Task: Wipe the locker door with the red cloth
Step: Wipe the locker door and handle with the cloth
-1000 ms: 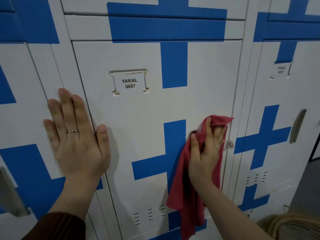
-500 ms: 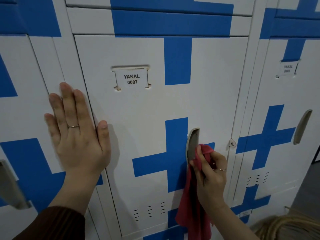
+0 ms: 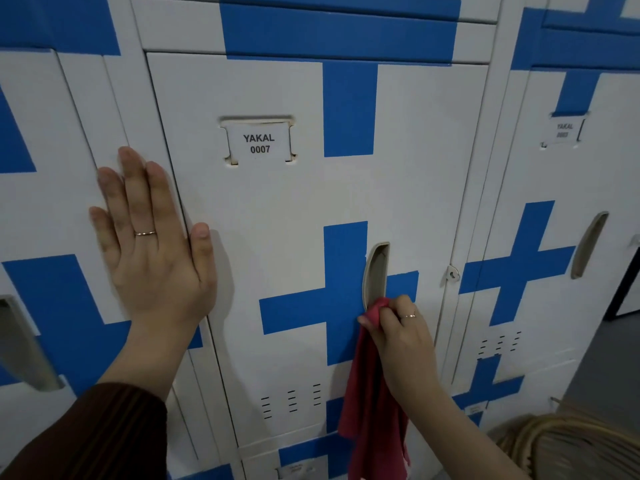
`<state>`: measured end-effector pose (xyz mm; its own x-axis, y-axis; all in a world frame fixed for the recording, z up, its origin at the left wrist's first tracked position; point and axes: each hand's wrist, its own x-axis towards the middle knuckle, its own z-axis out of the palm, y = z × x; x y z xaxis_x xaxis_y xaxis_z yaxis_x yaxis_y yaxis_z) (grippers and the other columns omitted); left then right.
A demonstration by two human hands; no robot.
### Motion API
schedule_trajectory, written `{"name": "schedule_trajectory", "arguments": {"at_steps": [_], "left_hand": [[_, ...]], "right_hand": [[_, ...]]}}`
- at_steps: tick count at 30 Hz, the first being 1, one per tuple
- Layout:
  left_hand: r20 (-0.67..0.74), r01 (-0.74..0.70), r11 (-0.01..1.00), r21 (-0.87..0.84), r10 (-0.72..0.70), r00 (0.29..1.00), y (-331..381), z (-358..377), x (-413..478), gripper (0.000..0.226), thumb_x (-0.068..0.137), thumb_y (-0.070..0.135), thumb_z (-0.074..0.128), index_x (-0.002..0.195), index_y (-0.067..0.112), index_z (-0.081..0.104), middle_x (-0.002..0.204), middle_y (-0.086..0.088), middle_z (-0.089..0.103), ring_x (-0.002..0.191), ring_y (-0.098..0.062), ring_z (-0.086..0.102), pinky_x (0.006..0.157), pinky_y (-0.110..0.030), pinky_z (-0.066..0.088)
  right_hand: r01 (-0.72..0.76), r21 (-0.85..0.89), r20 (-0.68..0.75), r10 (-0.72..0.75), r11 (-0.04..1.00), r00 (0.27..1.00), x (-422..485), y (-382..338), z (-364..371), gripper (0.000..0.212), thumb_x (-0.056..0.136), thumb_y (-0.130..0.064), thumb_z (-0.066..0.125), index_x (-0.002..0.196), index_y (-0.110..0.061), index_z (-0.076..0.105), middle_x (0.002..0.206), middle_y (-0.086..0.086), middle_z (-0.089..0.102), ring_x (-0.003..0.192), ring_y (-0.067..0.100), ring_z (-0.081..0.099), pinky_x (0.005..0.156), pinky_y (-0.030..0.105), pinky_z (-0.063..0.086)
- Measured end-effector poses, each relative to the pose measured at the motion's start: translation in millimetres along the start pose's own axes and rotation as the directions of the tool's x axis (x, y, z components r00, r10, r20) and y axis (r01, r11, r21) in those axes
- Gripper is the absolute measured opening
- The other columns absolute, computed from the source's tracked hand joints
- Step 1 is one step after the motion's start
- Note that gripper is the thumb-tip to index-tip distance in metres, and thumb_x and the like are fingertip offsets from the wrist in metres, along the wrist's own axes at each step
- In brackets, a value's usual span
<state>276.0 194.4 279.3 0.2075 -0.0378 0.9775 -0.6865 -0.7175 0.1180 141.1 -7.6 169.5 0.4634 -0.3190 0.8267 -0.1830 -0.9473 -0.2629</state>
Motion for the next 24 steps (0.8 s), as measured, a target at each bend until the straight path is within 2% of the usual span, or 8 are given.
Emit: {"name": "schedule_trajectory", "arguments": {"at_steps": [3, 6, 9, 11, 14, 19, 22, 24], "left_hand": [[0.029, 0.014, 0.998, -0.057, -0.012, 1.0, 2, -3, 0, 0.06, 0.097, 0.033, 0.021, 0.145, -0.002, 0.013, 0.15, -0.028, 0.014, 0.138, -0.04, 0.005, 0.114, -0.032, -0.011], [0.086, 0.058, 0.984, -0.167, -0.044, 0.995, 9, -9, -6, 0.061, 0.096, 0.03, 0.029, 0.145, -0.003, 0.012, 0.151, -0.028, 0.01, 0.139, -0.04, 0.002, 0.115, -0.034, -0.009], [0.134, 0.025, 0.952, -0.305, 0.017, 0.991, 28, -18, -25, 0.057, 0.095, 0.022, 0.037, 0.144, -0.001, 0.018, 0.152, -0.021, 0.012, 0.142, -0.033, 0.008, 0.118, -0.033, 0.004], [0.181, -0.05, 0.903, -0.426, 0.14, 0.973, 46, -21, -46, 0.05, 0.095, 0.019, 0.04, 0.141, 0.005, 0.03, 0.148, -0.011, 0.029, 0.137, -0.02, 0.026, 0.114, -0.025, 0.022], [0.362, 0.011, 0.81, -0.587, 0.251, 0.898, 76, -23, -79, 0.04, 0.094, 0.03, 0.042, 0.127, 0.01, 0.053, 0.118, -0.004, 0.061, 0.109, -0.004, 0.049, 0.098, -0.012, 0.034], [0.713, 0.399, 0.692, -0.602, 0.241, 0.658, 108, -19, -110, 0.05, 0.078, 0.06, 0.052, 0.113, 0.025, 0.061, 0.099, 0.019, 0.058, 0.095, 0.003, 0.053, 0.084, -0.015, 0.046], [0.746, 0.494, 0.626, -0.603, 0.223, 0.628, 120, -16, -113, 0.028, 0.075, 0.045, 0.065, 0.092, 0.023, 0.066, 0.084, 0.012, 0.064, 0.082, -0.002, 0.057, 0.075, -0.014, 0.046], [0.761, 0.57, 0.56, -0.601, 0.184, 0.622, 127, -14, -110, 0.008, 0.077, 0.027, 0.07, 0.083, 0.022, 0.068, 0.075, 0.008, 0.067, 0.072, -0.006, 0.061, 0.072, -0.023, 0.051]], "right_hand": [[-0.183, 0.208, 0.15, 0.153, 0.961, 0.977, 6, -2, -13, 0.023, 0.087, -0.023, 0.056, 0.07, -0.007, 0.054, 0.078, 0.002, 0.043, 0.068, 0.005, 0.046, 0.066, 0.014, 0.039], [-0.403, 0.465, 0.234, 0.329, 0.789, 0.915, 3, -3, -32, 0.021, 0.086, -0.017, 0.057, 0.066, -0.024, 0.052, 0.077, -0.001, 0.044, 0.07, -0.002, 0.045, 0.064, 0.003, 0.032], [-0.504, 0.591, 0.31, 0.4, 0.63, 0.863, -3, -5, -50, 0.016, 0.089, -0.02, 0.051, 0.075, -0.021, 0.06, 0.08, 0.002, 0.05, 0.071, -0.002, 0.049, 0.061, 0.002, 0.034], [-0.538, 0.627, 0.374, 0.389, 0.563, 0.842, -6, -9, -57, 0.015, 0.089, -0.021, 0.051, 0.079, -0.019, 0.063, 0.082, 0.003, 0.052, 0.069, -0.008, 0.049, 0.06, 0.0, 0.035], [-0.533, 0.695, 0.423, 0.325, 0.482, 0.846, -7, -20, -69, 0.015, 0.083, -0.024, 0.054, 0.081, -0.019, 0.067, 0.083, 0.002, 0.053, 0.07, -0.008, 0.05, 0.064, 0.002, 0.037], [-0.505, 0.737, 0.432, 0.261, 0.45, 0.863, -9, -23, -79, 0.013, 0.083, -0.014, 0.056, 0.088, -0.014, 0.069, 0.089, 0.007, 0.053, 0.077, -0.003, 0.055, 0.07, 0.009, 0.044], [-0.483, 0.71, 0.415, 0.25, 0.512, 0.875, -5, -17, -83, 0.015, 0.083, -0.011, 0.058, 0.092, -0.017, 0.069, 0.09, 0.005, 0.053, 0.079, -0.004, 0.054, 0.071, 0.007, 0.042], [-0.452, 0.671, 0.392, 0.237, 0.588, 0.889, 0, -11, -88, 0.013, 0.082, -0.011, 0.06, 0.089, -0.02, 0.068, 0.09, 0.005, 0.052, 0.078, -0.005, 0.052, 0.069, 0.006, 0.04]]}}
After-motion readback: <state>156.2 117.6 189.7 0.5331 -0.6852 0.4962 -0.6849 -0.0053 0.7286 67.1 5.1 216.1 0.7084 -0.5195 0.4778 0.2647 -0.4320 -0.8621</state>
